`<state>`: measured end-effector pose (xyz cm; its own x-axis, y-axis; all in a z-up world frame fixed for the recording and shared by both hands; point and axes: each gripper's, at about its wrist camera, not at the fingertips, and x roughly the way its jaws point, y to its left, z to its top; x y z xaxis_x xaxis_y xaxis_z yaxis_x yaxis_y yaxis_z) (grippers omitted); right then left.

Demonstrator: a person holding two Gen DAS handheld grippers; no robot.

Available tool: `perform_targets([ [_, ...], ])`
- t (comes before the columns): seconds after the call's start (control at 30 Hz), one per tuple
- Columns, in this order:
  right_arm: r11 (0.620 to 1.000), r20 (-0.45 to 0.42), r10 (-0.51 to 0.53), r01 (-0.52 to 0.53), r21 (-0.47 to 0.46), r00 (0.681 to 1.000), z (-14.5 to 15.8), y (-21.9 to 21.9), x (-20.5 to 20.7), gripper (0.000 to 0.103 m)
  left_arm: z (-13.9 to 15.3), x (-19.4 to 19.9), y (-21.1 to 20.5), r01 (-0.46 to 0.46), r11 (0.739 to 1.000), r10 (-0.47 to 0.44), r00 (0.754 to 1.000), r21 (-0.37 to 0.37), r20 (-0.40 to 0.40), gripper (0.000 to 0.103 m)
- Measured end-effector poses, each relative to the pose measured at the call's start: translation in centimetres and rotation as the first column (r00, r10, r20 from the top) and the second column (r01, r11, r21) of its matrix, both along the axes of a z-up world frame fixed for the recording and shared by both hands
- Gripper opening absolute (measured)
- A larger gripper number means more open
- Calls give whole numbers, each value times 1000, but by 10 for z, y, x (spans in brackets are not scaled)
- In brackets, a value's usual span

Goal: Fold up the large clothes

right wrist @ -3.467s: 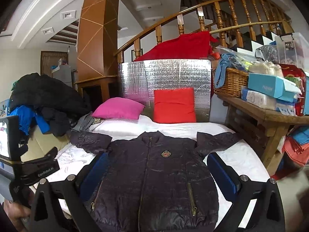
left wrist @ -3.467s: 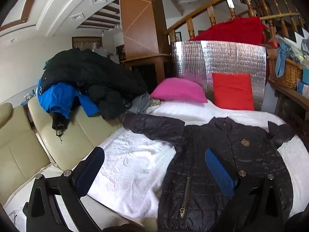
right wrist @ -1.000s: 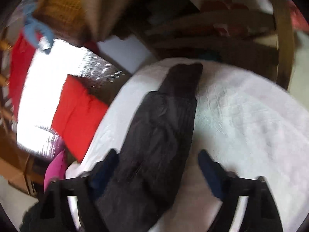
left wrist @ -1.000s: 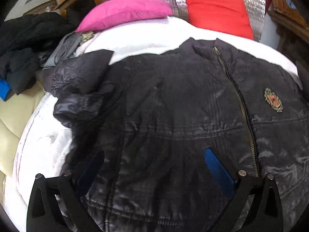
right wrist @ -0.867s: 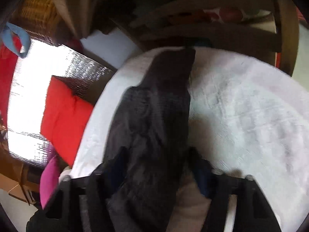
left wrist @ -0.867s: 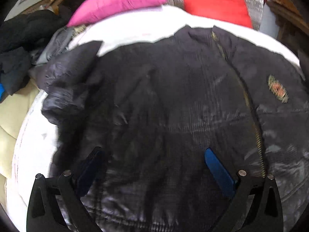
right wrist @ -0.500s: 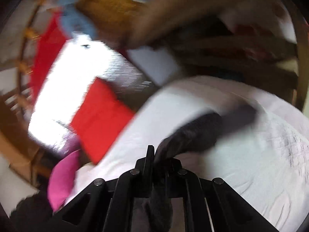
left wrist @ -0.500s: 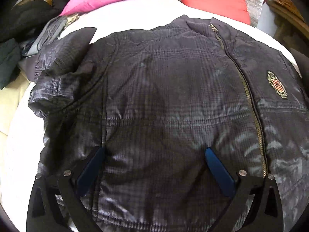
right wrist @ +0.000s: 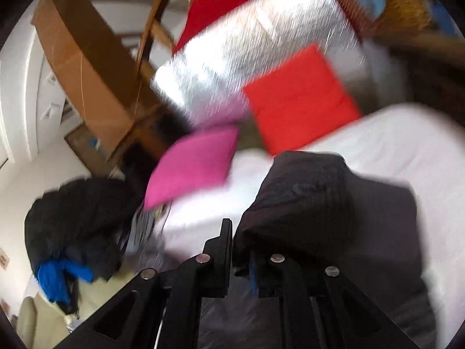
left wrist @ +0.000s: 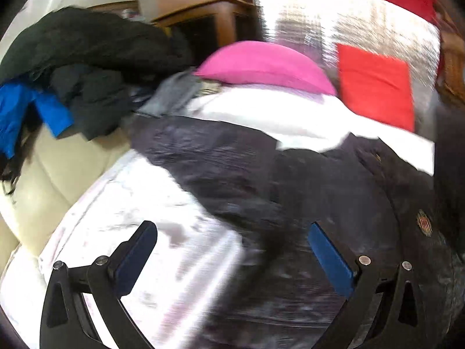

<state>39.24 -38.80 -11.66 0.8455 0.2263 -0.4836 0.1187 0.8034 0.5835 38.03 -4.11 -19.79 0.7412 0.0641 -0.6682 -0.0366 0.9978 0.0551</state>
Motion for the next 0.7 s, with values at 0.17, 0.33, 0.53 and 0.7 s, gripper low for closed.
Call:
perform_targets([
  [0.17,980,-161,186,-170,104,969,-68,83,42,67,11,-3,41,-79,996,80,996,-29,40,103],
  [0.33,937,-194,311,-265,229,930,-104,115,33,84,10,7,62,-120,989,123,992,-85,27,103],
  [0.53,847,-171,451,-359,392,876,-112,78,-9,87,8,6,47,-74,992,77,997,-100,30,103],
  [0.7,814,-33,373,-310,492,927,-111,-1,-48,87,5,-1,-5,95,991,-92,995,-95,33,103],
])
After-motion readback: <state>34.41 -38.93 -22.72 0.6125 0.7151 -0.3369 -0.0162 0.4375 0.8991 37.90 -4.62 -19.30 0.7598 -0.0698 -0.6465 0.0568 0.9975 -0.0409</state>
